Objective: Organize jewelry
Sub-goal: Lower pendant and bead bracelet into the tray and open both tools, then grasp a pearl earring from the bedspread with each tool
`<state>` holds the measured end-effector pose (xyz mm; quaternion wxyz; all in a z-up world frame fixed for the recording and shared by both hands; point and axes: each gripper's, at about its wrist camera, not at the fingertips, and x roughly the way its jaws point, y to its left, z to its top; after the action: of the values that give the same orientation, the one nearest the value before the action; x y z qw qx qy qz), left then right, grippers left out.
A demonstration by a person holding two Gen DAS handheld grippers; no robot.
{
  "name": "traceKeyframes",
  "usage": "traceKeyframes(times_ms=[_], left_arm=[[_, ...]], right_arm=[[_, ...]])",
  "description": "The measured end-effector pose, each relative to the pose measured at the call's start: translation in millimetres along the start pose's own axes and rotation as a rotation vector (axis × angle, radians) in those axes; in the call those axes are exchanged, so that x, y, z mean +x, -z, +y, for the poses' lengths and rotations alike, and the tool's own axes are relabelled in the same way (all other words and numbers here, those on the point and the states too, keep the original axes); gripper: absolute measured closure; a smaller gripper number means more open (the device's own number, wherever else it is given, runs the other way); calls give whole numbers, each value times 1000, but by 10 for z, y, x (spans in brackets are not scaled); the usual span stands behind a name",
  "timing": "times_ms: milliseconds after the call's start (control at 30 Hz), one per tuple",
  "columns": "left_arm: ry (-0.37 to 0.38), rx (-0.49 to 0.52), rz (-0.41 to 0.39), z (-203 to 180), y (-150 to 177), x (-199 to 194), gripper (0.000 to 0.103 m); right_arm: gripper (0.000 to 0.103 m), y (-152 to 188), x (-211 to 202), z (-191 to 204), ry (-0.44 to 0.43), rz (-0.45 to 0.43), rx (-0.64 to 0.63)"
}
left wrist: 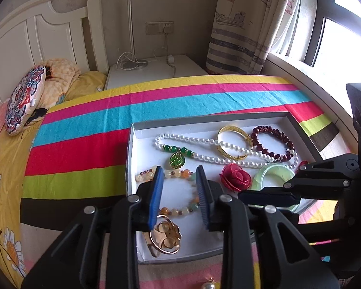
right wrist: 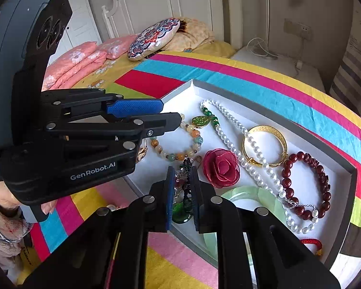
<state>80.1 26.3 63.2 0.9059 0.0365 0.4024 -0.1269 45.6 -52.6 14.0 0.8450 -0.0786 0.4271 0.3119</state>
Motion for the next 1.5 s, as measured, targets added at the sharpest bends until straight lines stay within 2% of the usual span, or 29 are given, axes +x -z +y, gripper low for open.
traceKeyframes(times_ms=[67, 100, 233, 267, 300, 333, 367, 467, 600, 767, 867, 1000, 1133, 1400, 1500], left_arm=[[-12, -3, -2, 17, 19, -15, 69], [-18, -7, -7, 27, 26, -46, 63], [-76, -21, -75, 46, 64, -337, 25], [-93, -21, -101, 38, 85, -448, 20], [-109, -22, -128, 27, 113, -563, 11], [-126, -22, -153, 13, 139, -677, 3], [-145, -22, -181, -8, 183, -790, 2], [-174, -8, -213, -83, 317, -1038, 2], [-209, -5, -192, -195, 558, -1162, 2], [-203, -69, -169, -264, 934, -1154, 2], [-178, -118, -143, -260, 1123, -1078, 2], [-198, -131, -116, -261, 1274, -970, 2], [-181, -147, -110, -229, 1355, -936, 2], [-187, -133, -109, -203, 1420, -922, 2], [-178, -133, -106, -195, 1446, -913, 2]], right_arm=[[80, 16, -62, -35, 3, -17, 14], [77, 15, -110, -61, 0, -29, 25], [72, 47, -441, -172, -3, -108, 63], [63, 74, -551, -199, 1, -132, 70], [56, 110, -664, -228, 7, -157, 78], [41, 151, -779, -261, 13, -183, 84], [34, 195, -885, -288, 18, -207, 86], [33, 385, -1119, -342, 42, -232, 90], [22, 694, -1280, -400, 88, -228, 105], [19, 1142, -1357, -423, 98, -215, 160], [19, 1384, -1333, -371, 111, -185, 162], [19, 1585, -1307, -254, 117, -176, 153], [19, 1651, -1250, -146, 128, -156, 134], [19, 1700, -1058, 179, 181, -119, 18], [27, 1726, -991, 227, 187, -106, -1]])
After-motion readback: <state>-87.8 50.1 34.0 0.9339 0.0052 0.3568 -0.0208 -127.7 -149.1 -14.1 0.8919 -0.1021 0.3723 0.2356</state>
